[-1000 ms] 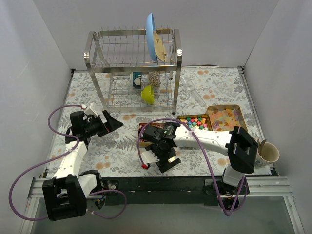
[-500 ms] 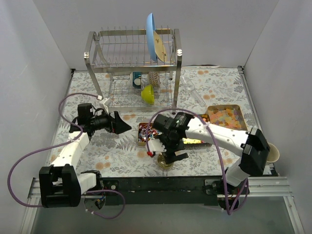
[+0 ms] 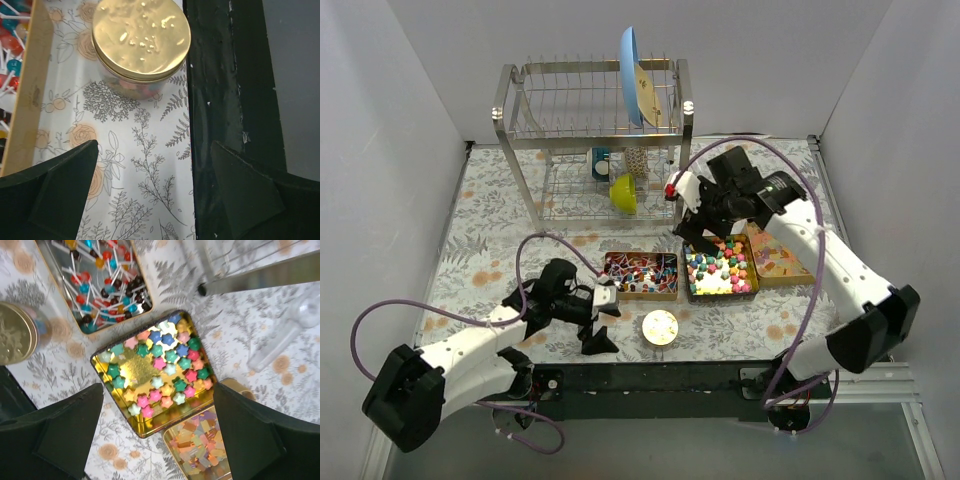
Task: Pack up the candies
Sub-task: Screw the bottle lid onto the packing bottle.
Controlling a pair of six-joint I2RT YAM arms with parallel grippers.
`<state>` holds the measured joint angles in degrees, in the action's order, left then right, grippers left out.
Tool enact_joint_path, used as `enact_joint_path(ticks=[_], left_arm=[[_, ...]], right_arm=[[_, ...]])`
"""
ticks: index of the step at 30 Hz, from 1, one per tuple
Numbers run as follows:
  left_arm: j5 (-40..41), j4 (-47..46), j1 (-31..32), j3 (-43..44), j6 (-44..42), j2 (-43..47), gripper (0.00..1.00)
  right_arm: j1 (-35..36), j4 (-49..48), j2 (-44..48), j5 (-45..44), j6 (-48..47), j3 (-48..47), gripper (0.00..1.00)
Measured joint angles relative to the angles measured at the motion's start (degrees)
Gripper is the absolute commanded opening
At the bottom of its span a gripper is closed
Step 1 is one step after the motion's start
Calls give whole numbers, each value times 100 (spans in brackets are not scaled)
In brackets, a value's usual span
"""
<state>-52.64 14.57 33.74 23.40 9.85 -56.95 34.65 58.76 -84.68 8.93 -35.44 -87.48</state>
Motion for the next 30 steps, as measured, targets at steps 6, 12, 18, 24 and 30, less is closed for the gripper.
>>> enact_joint_path(ticks=[6, 12, 18, 24, 30], left_arm=[[680, -1467, 800, -789, 160, 348, 94], [1858, -3709, 1624, -1073, 1222, -649, 93], [2959, -5720, 2245, -1497, 2118, -1996, 94], [3353, -7888, 2470, -1703, 2343, -3425, 95], [3552, -9591, 2629, -1495, 2214, -5018, 96]], right_arm=[[-57, -337, 588, 0, 442, -142, 97], [-201, -341, 219, -179, 743, -511, 98], [-319, -334, 107, -490, 879, -706, 98], [-476, -372, 212, -92, 887, -409, 94], [-433, -297, 649, 1198, 157, 1014, 92]])
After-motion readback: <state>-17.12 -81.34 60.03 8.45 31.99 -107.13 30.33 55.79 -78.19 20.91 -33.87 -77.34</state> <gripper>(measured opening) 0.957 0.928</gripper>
